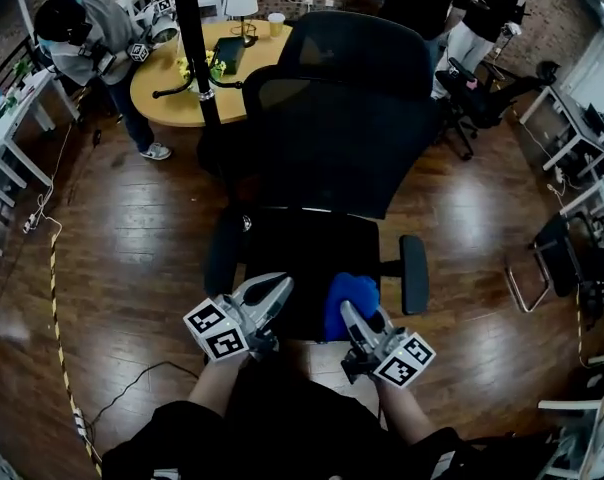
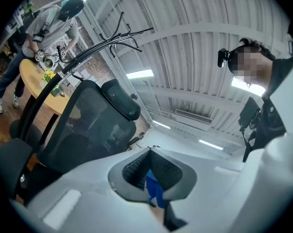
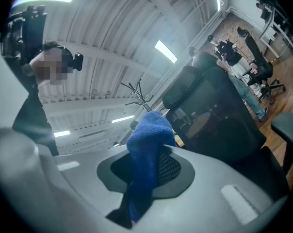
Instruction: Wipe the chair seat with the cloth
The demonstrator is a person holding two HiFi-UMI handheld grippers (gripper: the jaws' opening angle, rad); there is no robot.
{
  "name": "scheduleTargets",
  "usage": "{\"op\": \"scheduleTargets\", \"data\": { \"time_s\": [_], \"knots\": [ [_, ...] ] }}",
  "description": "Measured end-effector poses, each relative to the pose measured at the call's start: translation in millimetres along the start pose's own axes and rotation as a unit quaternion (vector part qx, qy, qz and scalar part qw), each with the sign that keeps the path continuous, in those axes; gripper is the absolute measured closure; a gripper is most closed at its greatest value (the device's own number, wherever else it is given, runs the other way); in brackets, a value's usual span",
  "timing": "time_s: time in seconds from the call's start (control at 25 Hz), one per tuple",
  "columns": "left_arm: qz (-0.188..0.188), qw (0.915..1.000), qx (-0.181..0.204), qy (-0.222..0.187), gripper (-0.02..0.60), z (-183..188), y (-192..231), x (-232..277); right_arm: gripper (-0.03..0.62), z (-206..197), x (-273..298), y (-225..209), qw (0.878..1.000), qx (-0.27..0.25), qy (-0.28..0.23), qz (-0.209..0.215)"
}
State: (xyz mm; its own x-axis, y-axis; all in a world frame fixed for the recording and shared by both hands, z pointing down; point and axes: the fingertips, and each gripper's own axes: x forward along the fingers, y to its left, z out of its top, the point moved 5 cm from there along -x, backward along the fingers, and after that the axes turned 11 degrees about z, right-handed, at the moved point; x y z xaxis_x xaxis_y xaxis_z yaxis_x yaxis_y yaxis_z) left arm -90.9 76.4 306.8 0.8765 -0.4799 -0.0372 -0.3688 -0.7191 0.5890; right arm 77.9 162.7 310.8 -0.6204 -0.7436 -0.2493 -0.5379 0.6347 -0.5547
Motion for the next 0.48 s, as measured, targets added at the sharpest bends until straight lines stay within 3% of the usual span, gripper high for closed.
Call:
{"op": "scheduleTargets", "data": {
  "time_s": [0.24, 0.48],
  "knots": [
    [-0.007, 0.9994, -0.035, 0.005, 0.592, 24.9, 52.4, 25.7, 0.526, 4.5, 53.7, -52.4, 0.997, -0.012, 0.05, -0.051],
    [0.039, 0.9973, -0.062, 0.0, 0.594, 25.1, 85.6, 33.3, 0.526, -24.6, 88.5, -149.0, 0.989, 0.025, 0.125, -0.074]
  ]
}}
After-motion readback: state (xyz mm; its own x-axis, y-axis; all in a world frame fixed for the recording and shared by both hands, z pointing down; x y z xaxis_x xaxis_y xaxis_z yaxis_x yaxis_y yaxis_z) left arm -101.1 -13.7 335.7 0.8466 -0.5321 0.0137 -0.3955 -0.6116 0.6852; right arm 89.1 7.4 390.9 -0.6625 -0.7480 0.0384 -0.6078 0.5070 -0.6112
